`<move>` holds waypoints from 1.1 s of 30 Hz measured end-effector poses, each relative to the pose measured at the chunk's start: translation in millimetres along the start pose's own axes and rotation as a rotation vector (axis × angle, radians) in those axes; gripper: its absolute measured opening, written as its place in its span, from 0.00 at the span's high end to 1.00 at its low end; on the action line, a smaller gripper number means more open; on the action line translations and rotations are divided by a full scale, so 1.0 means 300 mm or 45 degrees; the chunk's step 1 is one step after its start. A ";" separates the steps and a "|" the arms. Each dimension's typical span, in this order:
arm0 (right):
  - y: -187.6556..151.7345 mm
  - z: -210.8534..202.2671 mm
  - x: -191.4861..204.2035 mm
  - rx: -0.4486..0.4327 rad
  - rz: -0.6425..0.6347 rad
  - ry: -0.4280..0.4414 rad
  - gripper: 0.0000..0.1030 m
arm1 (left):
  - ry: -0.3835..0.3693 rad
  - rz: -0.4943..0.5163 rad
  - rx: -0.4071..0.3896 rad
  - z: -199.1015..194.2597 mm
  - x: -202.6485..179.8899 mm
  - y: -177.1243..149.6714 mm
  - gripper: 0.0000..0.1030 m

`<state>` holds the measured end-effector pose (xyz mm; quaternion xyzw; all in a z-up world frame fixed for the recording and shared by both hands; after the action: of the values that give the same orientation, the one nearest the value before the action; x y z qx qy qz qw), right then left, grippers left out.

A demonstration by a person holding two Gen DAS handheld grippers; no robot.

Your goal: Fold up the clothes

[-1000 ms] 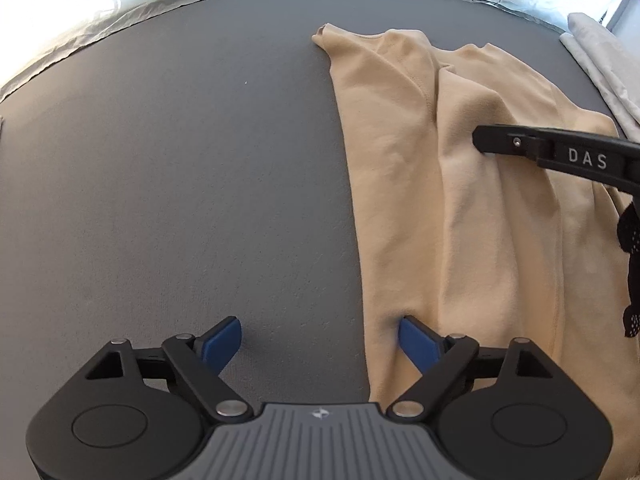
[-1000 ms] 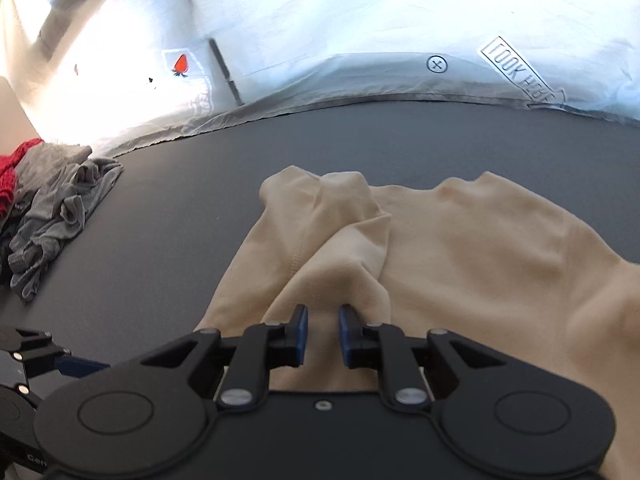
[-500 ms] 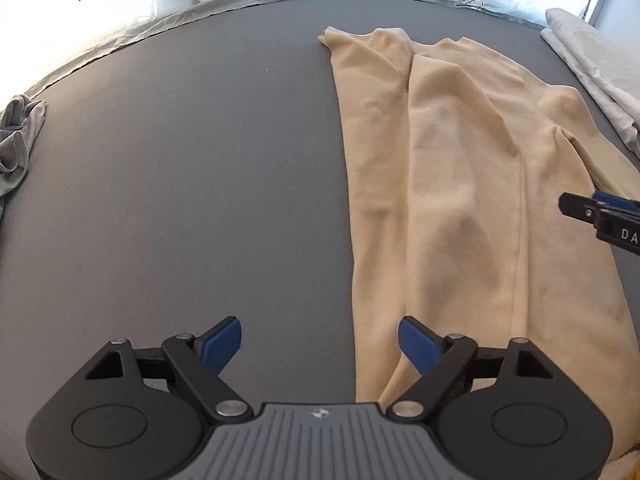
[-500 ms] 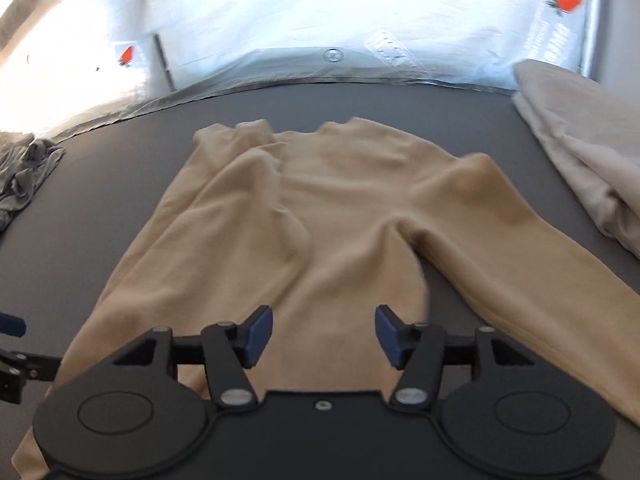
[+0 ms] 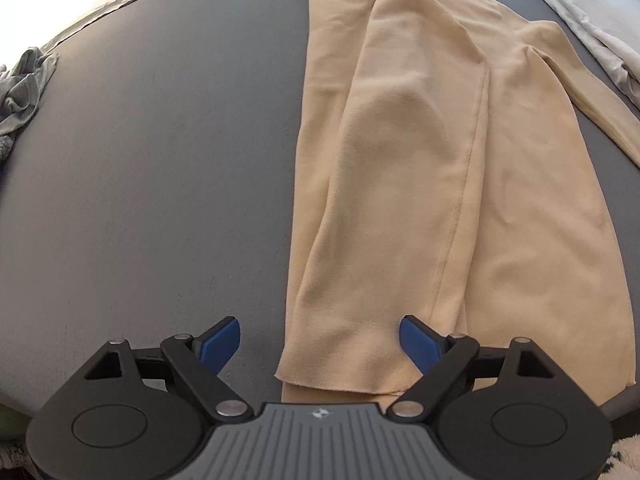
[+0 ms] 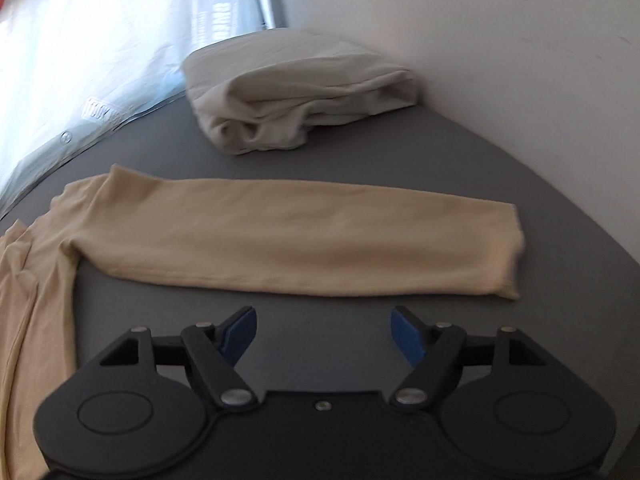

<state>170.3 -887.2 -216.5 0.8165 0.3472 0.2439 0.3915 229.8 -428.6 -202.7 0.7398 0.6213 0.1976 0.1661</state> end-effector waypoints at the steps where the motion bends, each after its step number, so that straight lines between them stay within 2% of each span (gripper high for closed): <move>1: 0.010 -0.001 -0.043 -0.015 0.013 -0.033 0.25 | 0.016 -0.014 -0.005 -0.002 0.001 -0.005 0.12; 5: 0.046 0.022 -0.163 -0.046 0.033 -0.123 0.19 | 0.072 -0.039 -0.030 0.001 -0.008 -0.008 0.08; 8: 0.062 0.054 -0.212 -0.039 0.022 -0.140 0.19 | 0.117 -0.030 -0.050 0.001 -0.015 -0.012 0.04; 13: 0.059 0.093 -0.217 -0.027 -0.019 -0.100 0.15 | 0.141 -0.063 -0.063 0.013 -0.015 -0.015 0.01; 15: 0.063 0.093 -0.203 -0.032 -0.016 -0.063 0.17 | 0.139 -0.095 -0.062 0.016 -0.007 -0.017 0.01; 17: 0.071 0.086 -0.187 -0.049 -0.003 0.001 0.37 | 0.138 -0.115 -0.061 0.018 0.001 -0.019 0.01; 18: 0.077 0.086 -0.180 -0.051 0.003 0.010 0.54 | 0.139 -0.122 -0.060 0.019 0.004 -0.020 0.00; 20: 0.088 0.087 -0.172 -0.055 0.022 0.023 0.66 | 0.136 -0.127 -0.058 0.023 0.013 -0.022 0.00; 21: 0.094 0.087 -0.172 -0.056 0.051 0.045 0.86 | 0.134 -0.126 -0.057 0.025 0.014 -0.022 0.00; 22: 0.097 0.091 -0.176 -0.041 0.113 0.079 0.94 | 0.131 -0.125 -0.057 0.028 0.014 -0.021 0.00; 26: 0.094 0.106 -0.189 0.004 0.473 0.215 0.98 | 0.094 -0.179 -0.029 0.040 0.032 -0.027 0.00; 29: 0.073 0.118 -0.142 0.059 0.816 0.326 0.98 | 0.053 -0.237 -0.004 0.042 0.070 -0.026 0.01; 31: 0.075 0.117 -0.039 0.105 0.886 0.427 0.98 | 0.042 -0.224 -0.025 0.028 0.084 -0.020 0.01; 33: 0.084 0.100 0.108 0.164 0.884 0.568 0.98 | 0.027 -0.199 -0.074 -0.004 0.093 -0.003 0.02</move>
<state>220.6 -888.1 -209.4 0.8350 0.1423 0.5101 0.1492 232.6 -400.9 -199.6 0.6818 0.6729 0.2099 0.1957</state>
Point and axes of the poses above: each gripper's, at about its wrist camera, not at the fingertips, and z roughly the way its jaws point, x to its left, y to its top, the point moved 4 cm from there along z, roughly the way its jaws point, and after that the axes turned 14 degrees about -x, right-handed, at the moved point
